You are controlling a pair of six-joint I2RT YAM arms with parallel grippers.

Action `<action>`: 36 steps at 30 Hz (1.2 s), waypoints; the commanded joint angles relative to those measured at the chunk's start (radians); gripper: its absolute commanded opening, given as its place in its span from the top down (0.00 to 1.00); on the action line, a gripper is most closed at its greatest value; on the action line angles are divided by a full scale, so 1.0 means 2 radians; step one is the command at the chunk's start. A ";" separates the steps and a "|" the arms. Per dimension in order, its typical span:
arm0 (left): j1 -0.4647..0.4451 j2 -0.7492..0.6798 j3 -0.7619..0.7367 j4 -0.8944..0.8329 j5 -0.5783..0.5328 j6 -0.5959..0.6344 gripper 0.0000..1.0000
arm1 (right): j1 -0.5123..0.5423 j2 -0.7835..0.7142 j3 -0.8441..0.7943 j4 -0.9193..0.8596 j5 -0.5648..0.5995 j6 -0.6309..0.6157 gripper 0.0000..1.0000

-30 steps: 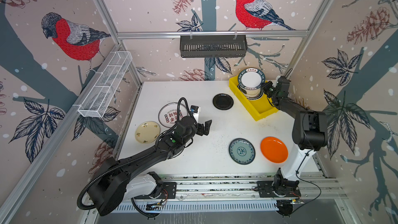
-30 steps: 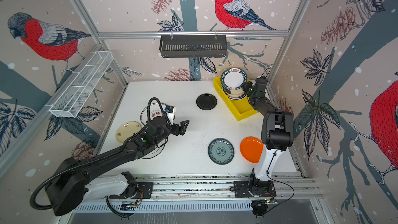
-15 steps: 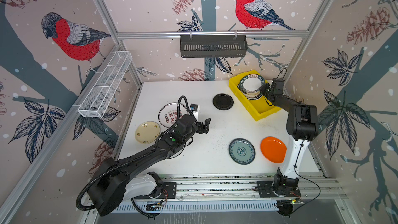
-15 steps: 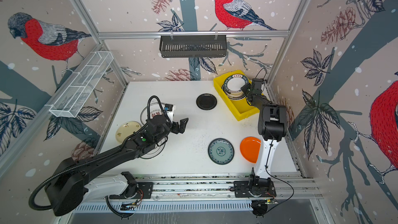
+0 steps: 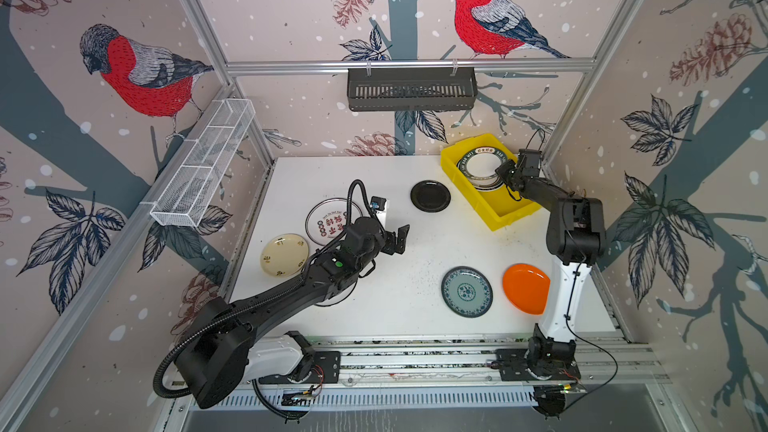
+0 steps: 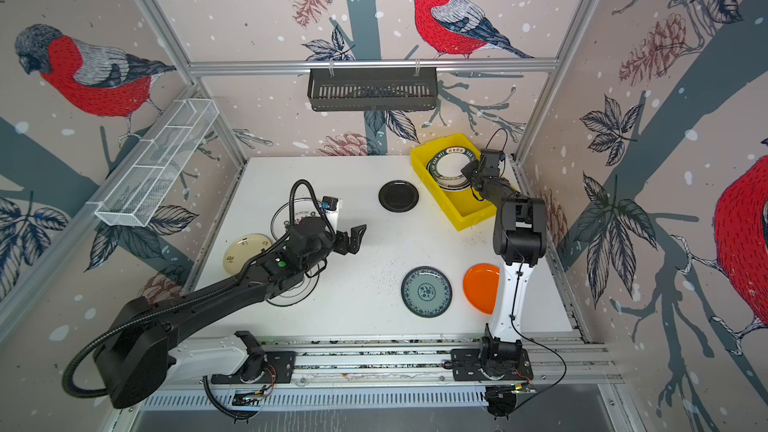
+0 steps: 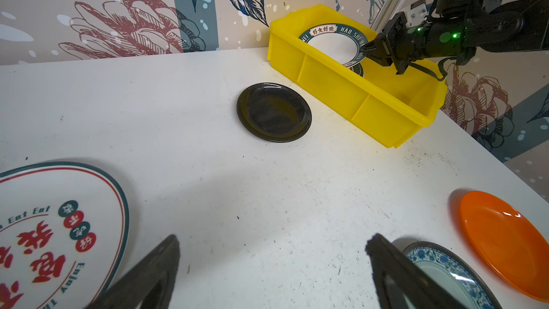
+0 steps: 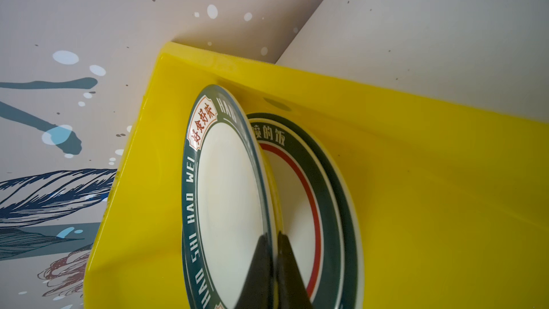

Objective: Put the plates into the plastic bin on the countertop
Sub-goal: 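Lower the HAO SHI HAO WEI plate into the bin, open the right gripper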

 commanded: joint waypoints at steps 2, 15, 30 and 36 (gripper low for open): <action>0.000 -0.006 0.001 0.005 0.005 -0.001 0.02 | 0.002 0.004 0.000 -0.017 0.010 -0.011 0.83; 0.000 0.006 0.005 0.010 0.008 0.001 0.02 | 0.016 -0.068 -0.060 0.012 0.039 -0.028 0.30; -0.007 -0.004 -0.004 -0.025 0.079 -0.011 0.02 | 0.036 -0.322 -0.268 0.034 0.066 -0.083 0.20; -0.009 -0.007 -0.024 -0.019 0.108 -0.023 0.02 | 0.038 -0.441 -0.408 0.046 -0.002 -0.101 0.20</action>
